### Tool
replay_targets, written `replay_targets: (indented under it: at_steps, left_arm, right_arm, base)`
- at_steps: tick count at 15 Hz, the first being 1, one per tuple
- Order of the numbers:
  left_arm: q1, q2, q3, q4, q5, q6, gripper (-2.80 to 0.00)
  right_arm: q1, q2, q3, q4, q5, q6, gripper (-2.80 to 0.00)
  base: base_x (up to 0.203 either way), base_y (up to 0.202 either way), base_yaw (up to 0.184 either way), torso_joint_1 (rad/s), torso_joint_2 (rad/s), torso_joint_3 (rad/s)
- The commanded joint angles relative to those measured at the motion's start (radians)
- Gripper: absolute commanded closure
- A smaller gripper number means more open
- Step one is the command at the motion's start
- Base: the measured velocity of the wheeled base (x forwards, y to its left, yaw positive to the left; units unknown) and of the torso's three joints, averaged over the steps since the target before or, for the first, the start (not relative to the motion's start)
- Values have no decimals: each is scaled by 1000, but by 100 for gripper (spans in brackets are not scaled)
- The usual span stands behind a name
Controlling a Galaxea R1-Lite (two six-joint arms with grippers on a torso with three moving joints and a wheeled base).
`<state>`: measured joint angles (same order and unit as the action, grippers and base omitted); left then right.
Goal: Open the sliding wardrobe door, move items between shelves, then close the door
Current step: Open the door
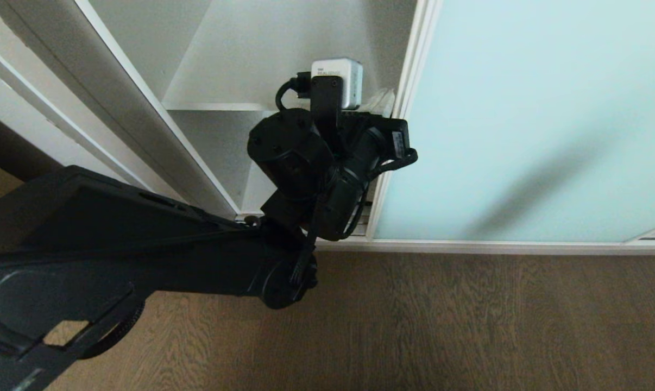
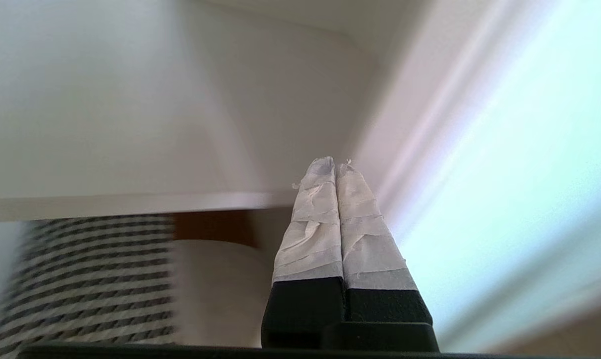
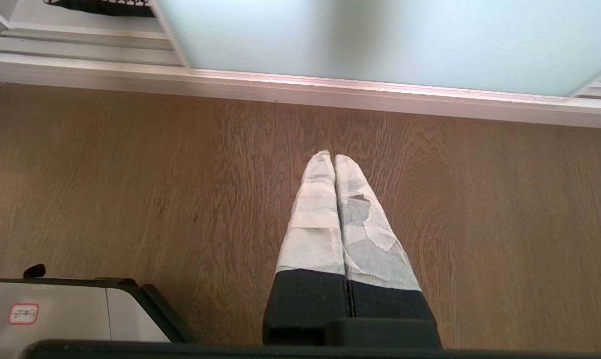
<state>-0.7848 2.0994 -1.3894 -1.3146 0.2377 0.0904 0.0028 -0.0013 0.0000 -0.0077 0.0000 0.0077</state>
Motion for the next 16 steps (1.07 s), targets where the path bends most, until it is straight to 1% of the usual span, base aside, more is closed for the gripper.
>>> replay_targets:
  at_steps: [1,3,4,5,6,7,9,11,13,16]
  left_arm:
    - [6,-54,0,-9,38,13,0]
    - [67,-124,-16,19,45,66,0]
    - [103,-159,-24,45,51,80,0]
    - [142,-201,-27,83,71,86,0]
    - [197,-249,-24,128,90,89,0]
    - [260,-293,-20,174,103,89,0]
    - [355,-403,13,260,115,88,0]
    - [429,-540,128,370,117,90,0]
    - [508,-702,294,475,120,90,0]
    - [648,-959,513,562,122,88,0]
  right_arm:
    - [0,-1,0,0,0,0,0]
    - [0,-1,0,0,0,0,0]
    - [0,0,0,0,0,0,0]
    - [0,0,0,0,0,0,0]
    - [0,-2,0,-1,0,0,0]
    - [0,0,0,0,0,0,0]
    - [0,-2,0,0,0,0,0]
    - [0,-1,1,0,0,0,0]
    - [0,-2,0,0,0,0,0]
    - [0,-1,0,0,0,0,0]
  base:
    - [0,0,0,0,0,0]
    - [0,0,0,0,0,0]
    - [0,0,0,0,0,0]
    - [0,0,0,0,0,0]
    - [0,0,0,0,0,0]
    - [0,0,0,0,0,0]
    - [0,0,0,0,0,0]
    - [0,0,0,0,0,0]
    - [0,0,0,0,0,0]
    - [0,0,0,0,0,0]
